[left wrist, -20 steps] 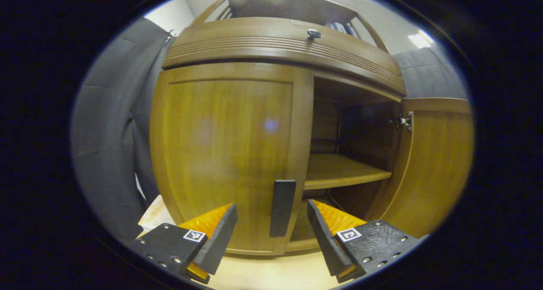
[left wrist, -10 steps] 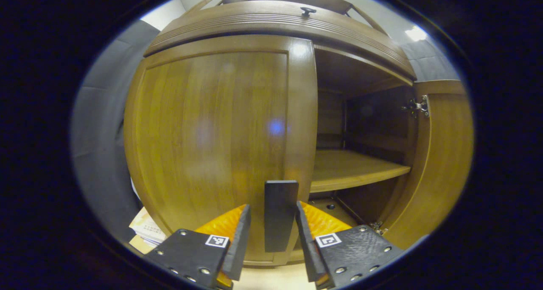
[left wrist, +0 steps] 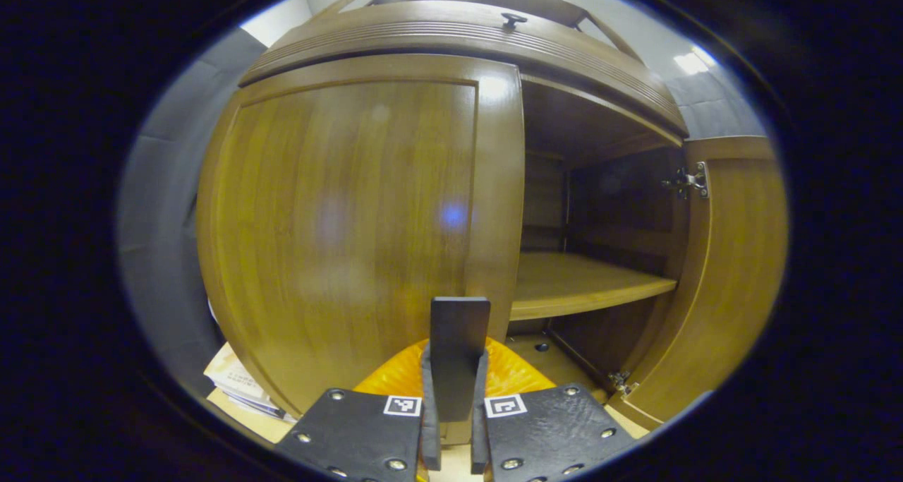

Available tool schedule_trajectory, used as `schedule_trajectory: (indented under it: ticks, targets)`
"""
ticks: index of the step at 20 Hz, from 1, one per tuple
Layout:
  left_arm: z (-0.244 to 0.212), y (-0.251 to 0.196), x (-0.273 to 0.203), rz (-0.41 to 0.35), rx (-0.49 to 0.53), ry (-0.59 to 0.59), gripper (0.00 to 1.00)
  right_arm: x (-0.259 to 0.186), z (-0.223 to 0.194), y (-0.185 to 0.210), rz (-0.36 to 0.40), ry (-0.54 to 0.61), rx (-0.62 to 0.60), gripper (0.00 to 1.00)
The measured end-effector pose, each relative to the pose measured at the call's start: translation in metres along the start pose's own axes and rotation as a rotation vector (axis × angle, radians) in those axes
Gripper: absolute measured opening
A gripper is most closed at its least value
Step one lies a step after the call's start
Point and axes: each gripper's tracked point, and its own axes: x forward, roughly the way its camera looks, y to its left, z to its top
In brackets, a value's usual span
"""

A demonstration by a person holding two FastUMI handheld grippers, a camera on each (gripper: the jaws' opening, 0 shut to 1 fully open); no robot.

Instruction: Open the right door of the double-door shoe cabinet with the right hand, and open the left door with the left hand.

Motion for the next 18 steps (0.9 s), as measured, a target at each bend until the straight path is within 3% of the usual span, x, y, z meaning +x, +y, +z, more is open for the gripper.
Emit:
schedule_trajectory:
  ticks: [2,3,5,13,18]
  targets:
    - [0.000,-0.002,0.000,-0.011,-0.008,0.008,0.20,-0.001,0.001,0.005,0.008,-0.013,0.001,0.93]
    - [-0.001,-0.002,-0.002,-0.016,-0.006,0.010,0.20,-0.001,0.003,0.006,0.008,-0.022,0.004,0.98]
    - [0.001,-0.002,-0.003,-0.027,-0.002,0.007,0.20,-0.001,0.002,0.012,0.015,-0.034,0.014,0.92]
    - [0.020,-0.006,-0.016,-0.081,-0.029,-0.007,0.20,0.001,-0.003,0.028,0.054,-0.048,0.028,0.93]
    - [0.041,-0.007,-0.032,-0.104,-0.031,-0.017,0.20,0.008,-0.005,0.052,0.121,-0.049,0.020,0.93]
